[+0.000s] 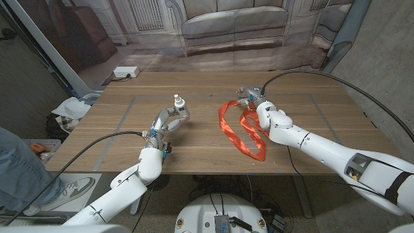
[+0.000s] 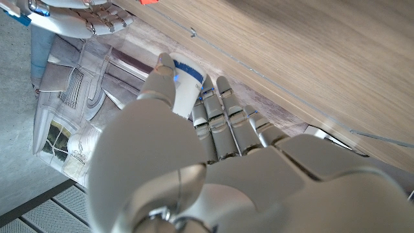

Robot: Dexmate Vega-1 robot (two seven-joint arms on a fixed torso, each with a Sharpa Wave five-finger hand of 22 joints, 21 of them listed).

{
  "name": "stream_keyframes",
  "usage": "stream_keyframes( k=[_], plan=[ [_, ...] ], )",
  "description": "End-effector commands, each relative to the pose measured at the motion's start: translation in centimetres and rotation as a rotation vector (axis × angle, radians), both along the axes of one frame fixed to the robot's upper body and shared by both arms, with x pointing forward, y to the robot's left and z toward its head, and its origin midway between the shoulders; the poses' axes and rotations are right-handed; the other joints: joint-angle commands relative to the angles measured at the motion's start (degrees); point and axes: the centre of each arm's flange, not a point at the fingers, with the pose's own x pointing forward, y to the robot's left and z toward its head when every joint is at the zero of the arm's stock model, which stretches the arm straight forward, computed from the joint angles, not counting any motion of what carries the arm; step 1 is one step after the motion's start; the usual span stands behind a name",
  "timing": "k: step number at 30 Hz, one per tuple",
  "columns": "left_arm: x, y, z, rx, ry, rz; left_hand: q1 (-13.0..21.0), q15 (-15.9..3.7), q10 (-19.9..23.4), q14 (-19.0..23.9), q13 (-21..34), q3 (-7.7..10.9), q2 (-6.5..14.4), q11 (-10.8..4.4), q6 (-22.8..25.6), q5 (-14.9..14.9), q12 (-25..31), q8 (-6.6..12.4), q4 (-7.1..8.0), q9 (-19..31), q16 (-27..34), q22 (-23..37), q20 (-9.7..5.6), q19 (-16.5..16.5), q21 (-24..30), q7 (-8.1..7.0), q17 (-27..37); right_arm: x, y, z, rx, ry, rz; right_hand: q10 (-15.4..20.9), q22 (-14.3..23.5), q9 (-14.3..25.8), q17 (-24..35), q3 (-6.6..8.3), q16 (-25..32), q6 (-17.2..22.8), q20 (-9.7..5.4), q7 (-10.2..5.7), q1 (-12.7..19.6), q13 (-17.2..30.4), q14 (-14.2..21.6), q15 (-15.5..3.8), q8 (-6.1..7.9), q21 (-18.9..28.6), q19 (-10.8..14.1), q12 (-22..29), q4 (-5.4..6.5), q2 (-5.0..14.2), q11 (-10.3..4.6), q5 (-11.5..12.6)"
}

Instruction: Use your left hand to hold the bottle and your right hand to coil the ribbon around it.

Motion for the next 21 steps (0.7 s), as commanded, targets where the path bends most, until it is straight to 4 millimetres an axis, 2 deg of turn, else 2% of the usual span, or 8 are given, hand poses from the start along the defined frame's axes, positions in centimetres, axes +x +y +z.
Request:
stream_keyframes(
  k=[1, 8, 12, 14, 21],
  plan=[
    [-0.3, -0.1, -0.3, -0.004, 0.005, 0.004, 1.31, -4.34, 9.01, -0.4, 12.27, 8.87, 1.74, -8.25, 8.19, 0.32, 2.31, 1.44, 8.36, 0.18, -0.01, 0.12, 0.42, 0.08, 0.0, -2.85, 0.29, 1.1, -0.2, -1.3, -0.038, 0.037, -0.01, 0.38, 0.09, 0.27, 0.3, 0.05, 0.35, 0.68, -3.08, -0.04, 0.89, 0.13, 0.75, -3.59, 0.04, 0.04, 0.46, -0.12, 0.15, 0.34, -0.33, 0.2],
    [-0.3, -0.2, -0.4, -0.005, 0.007, 0.003, 1.18, -4.29, 8.93, -0.31, 12.55, 9.1, 1.69, -8.21, 8.2, 0.33, 2.18, 1.46, 8.38, 0.17, 0.04, 0.13, 0.53, 0.1, 0.01, -2.9, 0.3, 1.5, 0.0, -1.6, -0.043, 0.028, -0.008, 0.75, 0.11, 0.31, 0.35, -0.17, 0.5, 1.15, -3.23, -0.02, 1.22, 0.16, 1.09, -3.67, 0.09, 0.13, 0.96, -0.18, 0.34, 0.53, -0.39, 0.12],
    [-0.3, -0.1, -0.5, -0.01, 0.008, 0.004, 1.08, -4.23, 9.13, -0.42, 12.74, 9.25, 1.65, -8.37, 8.1, 0.33, 2.19, 1.44, 8.38, 0.18, 0.0, 0.13, 0.62, 0.03, -0.02, -2.91, 0.3, 1.6, 0.0, -1.8, -0.047, 0.009, -0.003, 1.92, 0.16, 0.4, 0.44, -0.69, 1.01, 2.82, -3.37, 0.0, 1.6, 0.23, 2.44, -4.37, 0.51, 0.35, 1.94, -0.11, 0.66, 0.81, -0.4, -0.04],
    [-0.3, -0.1, -0.6, -0.012, 0.01, 0.004, 1.03, -4.08, 9.1, -0.46, 12.84, 9.34, 1.63, -8.38, 8.11, 0.33, 2.15, 1.45, 8.39, 0.19, -0.01, 0.13, 0.62, 0.04, -0.01, -2.93, 0.3, 1.7, 0.0, -1.8, -0.049, 0.004, -0.003, 4.22, 0.25, 0.52, 0.42, -1.55, 1.44, 5.87, -3.71, -0.03, 1.99, 0.33, 3.93, -4.74, 1.29, 0.5, 2.82, 0.24, 0.95, 0.91, -0.45, -0.25],
    [-0.2, -0.1, -0.7, -0.02, 0.009, 0.0, 0.83, -4.1, 8.83, -0.47, 13.21, 9.62, 1.55, -8.26, 8.13, 0.34, 1.93, 1.49, 8.41, 0.21, 0.01, 0.13, 0.74, -0.03, -0.02, -2.99, 0.3, 2.3, -0.4, -2.1, -0.056, 0.007, -0.021, 10.48, 0.5, 0.65, 0.33, -2.65, 2.43, 11.67, -4.75, -0.14, 2.84, 0.46, 8.45, -6.43, 2.41, 1.74, 6.51, 1.3, 1.36, 1.82, -0.51, -0.42]
  ],
)
